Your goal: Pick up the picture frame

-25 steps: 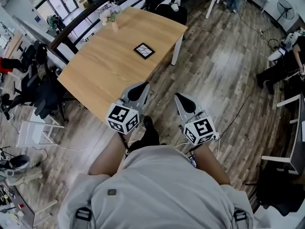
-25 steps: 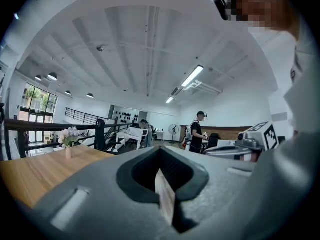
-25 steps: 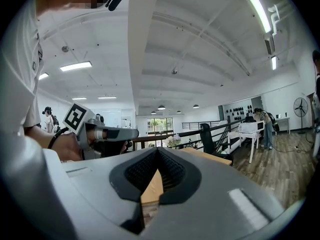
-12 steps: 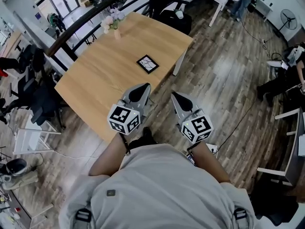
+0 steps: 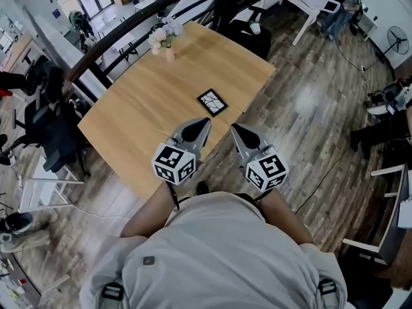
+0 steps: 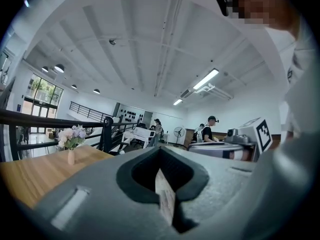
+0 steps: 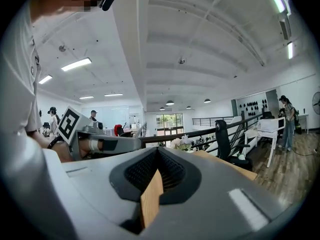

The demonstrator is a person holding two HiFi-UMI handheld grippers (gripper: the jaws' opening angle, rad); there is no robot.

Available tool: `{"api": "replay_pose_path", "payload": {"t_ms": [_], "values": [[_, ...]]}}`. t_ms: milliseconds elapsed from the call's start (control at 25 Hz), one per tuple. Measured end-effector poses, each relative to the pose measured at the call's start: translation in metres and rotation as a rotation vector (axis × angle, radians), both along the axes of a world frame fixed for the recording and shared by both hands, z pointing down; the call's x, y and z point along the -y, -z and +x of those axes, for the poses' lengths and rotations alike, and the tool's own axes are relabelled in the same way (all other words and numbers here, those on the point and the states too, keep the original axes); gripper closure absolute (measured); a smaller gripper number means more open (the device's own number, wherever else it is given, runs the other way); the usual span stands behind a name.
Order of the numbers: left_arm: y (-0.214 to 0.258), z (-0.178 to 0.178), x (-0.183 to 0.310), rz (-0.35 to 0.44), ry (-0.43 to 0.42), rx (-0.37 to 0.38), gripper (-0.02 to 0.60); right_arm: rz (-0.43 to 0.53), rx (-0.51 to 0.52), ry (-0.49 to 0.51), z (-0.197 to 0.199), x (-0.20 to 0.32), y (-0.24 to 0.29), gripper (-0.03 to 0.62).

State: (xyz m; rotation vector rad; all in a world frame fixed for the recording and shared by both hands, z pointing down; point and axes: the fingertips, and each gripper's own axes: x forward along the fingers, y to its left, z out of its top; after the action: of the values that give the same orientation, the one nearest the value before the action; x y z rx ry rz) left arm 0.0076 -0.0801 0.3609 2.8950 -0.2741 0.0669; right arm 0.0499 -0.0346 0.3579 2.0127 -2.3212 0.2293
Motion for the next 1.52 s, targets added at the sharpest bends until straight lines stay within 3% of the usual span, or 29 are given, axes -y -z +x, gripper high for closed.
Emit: {"api": "replay_pose_path", "payload": {"t_ms": [640,1520], "values": [[-0.022,0.011,0.083,-0.025,0.207,0.039,0.578,-0.006,0.038,0.222,0.011,0.102,-0.018,0.585],[-0.060,0.124,0.181,-0.082,0.506,0.097,0.578,-0.088,0.056,0.535,0.143,0.223,-0.062,0.585]]}}
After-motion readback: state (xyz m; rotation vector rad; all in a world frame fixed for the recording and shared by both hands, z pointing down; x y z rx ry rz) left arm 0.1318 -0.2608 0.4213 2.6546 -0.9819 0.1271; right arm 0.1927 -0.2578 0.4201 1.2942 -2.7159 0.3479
